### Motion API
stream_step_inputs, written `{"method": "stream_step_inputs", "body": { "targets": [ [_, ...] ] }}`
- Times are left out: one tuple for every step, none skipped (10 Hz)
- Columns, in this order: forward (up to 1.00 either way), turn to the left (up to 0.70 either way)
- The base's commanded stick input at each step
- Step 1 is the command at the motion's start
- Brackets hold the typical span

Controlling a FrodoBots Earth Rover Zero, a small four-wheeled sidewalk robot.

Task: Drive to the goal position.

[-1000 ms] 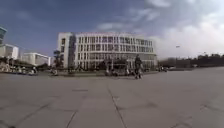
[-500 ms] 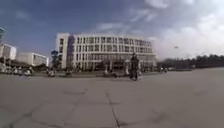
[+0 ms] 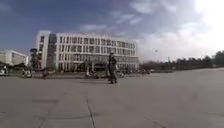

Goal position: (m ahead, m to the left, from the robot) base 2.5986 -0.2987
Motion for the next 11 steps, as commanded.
{"method": "stream_step_inputs", "body": {
  "targets": [
    [0.85,0.00],
    [0.85,0.00],
    [0.85,0.00],
    [0.85,0.00],
    [0.85,0.00],
    [0.85,0.00],
    [0.85,0.00],
    [0.85,0.00],
    [0.85,0.14],
    [0.85,0.32],
    [0.85,0.34]
  ]
}}
